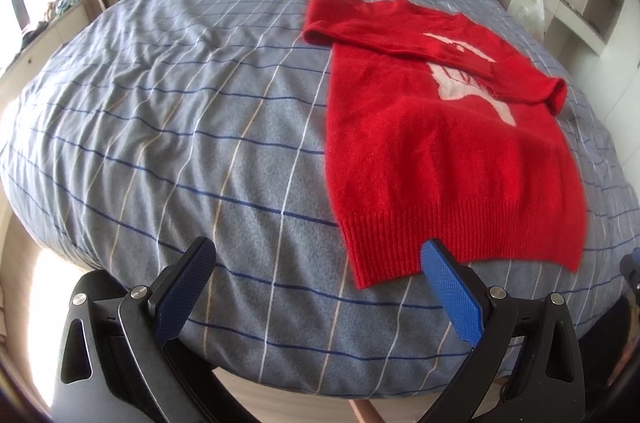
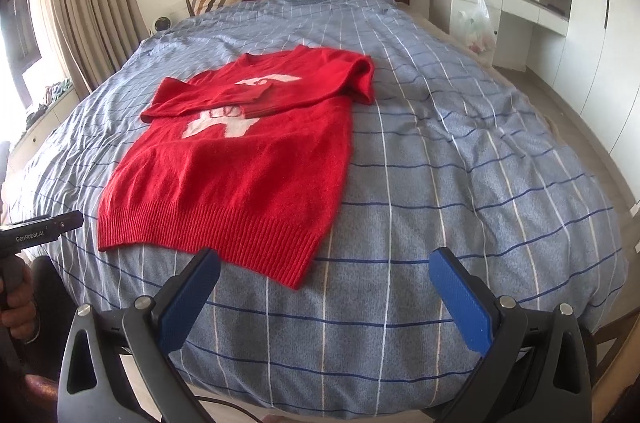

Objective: Fold small clothes
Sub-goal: 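Grasp the sweater hem with both grippers and pull it straight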

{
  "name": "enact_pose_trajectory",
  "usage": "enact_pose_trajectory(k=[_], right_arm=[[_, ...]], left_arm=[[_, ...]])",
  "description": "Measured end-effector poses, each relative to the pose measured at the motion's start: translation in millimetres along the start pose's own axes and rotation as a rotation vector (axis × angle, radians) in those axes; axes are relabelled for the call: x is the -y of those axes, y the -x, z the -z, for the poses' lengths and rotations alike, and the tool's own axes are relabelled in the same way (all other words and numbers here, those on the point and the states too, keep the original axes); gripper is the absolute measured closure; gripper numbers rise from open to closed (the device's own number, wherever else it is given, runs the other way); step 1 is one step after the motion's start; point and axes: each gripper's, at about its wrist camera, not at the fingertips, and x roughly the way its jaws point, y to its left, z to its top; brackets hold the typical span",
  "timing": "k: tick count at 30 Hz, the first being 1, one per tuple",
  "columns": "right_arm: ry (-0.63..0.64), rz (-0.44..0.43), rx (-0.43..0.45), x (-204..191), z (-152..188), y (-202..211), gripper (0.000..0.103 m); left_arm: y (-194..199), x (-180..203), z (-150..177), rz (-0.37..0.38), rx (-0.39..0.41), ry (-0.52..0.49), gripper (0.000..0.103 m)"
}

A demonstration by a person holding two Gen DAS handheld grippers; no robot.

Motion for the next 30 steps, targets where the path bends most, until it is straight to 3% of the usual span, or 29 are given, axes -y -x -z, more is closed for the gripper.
enact_pose_trajectory(k=[5,6,8,10,11,12,13,14,17,23,30], right_arm=[[-0.117,-0.185,-0.076,19,2,-35,0.001],[-0.135,-0.228,-0.099,20,3,-45,0.005],[-0.181,-0.301,-0.146,21,5,-64,0.018],[-0.215,-0.326,-0.19,21,6,-80,0.032],[-0.219,-0.336,-0.192,20,6,-83,0.035],[-0.21,-0.339,-0.184,18,5,-85,0.049],[-0.192,-0.325,-0.178,15,2,-87,0.084],[-0.172,-0.28,-0.182,14,0,-89,0.1],[-0.186,-0.226,-0.198,21,-3,-86,0.099],[-0.167,-0.151,-0.188,32,5,-46,0.1],[-0.13,-0.087,-0.24,24,22,-82,0.1]], left_arm=[[-29,11,-3,0.032,-0.033,-0.018,0.003],[-37,13,-1,0.038,-0.053,-0.02,0.005],[-49,18,3,0.058,-0.09,-0.026,0.023],[-50,22,6,0.063,-0.09,-0.027,0.027],[-48,23,6,0.063,-0.082,-0.032,0.037],[-46,25,6,0.074,-0.078,-0.038,0.047],[-44,25,5,0.088,-0.078,-0.039,0.077],[-42,24,4,0.099,-0.08,-0.034,0.1],[-32,13,3,0.129,-0.084,-0.009,0.1],[-8,-5,13,0.117,-0.067,-0.011,0.101],[-42,10,19,0.028,-0.067,-0.061,0.101]])
